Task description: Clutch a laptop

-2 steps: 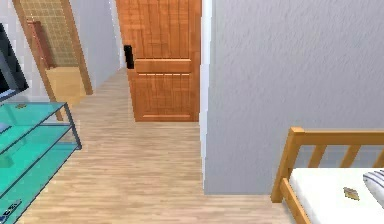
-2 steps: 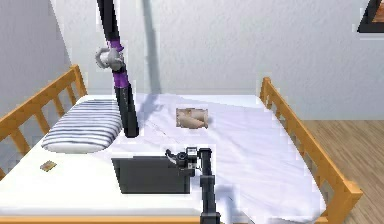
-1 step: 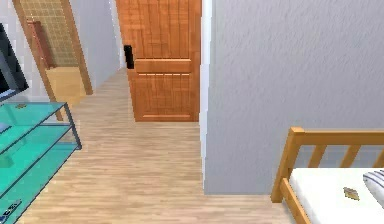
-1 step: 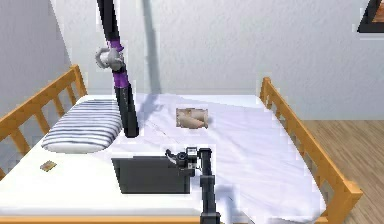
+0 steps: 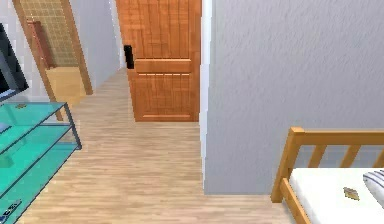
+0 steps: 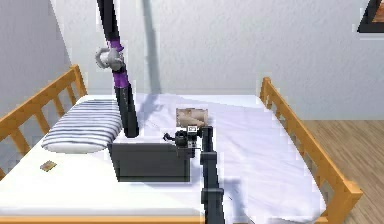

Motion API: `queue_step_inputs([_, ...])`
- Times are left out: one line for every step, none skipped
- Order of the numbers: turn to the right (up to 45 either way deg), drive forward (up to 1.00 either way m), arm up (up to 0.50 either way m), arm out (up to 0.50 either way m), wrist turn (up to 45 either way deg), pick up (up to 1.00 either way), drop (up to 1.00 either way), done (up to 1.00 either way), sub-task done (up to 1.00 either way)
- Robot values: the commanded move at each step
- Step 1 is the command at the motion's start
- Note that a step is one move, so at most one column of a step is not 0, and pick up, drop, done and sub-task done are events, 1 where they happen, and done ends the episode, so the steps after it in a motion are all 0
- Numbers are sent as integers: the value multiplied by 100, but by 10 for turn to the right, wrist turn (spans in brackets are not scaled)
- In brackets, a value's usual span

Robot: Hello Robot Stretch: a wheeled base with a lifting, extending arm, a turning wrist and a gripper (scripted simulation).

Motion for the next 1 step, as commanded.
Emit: queue_step_inputs([0,0,0,0,0,0,0,100,0])
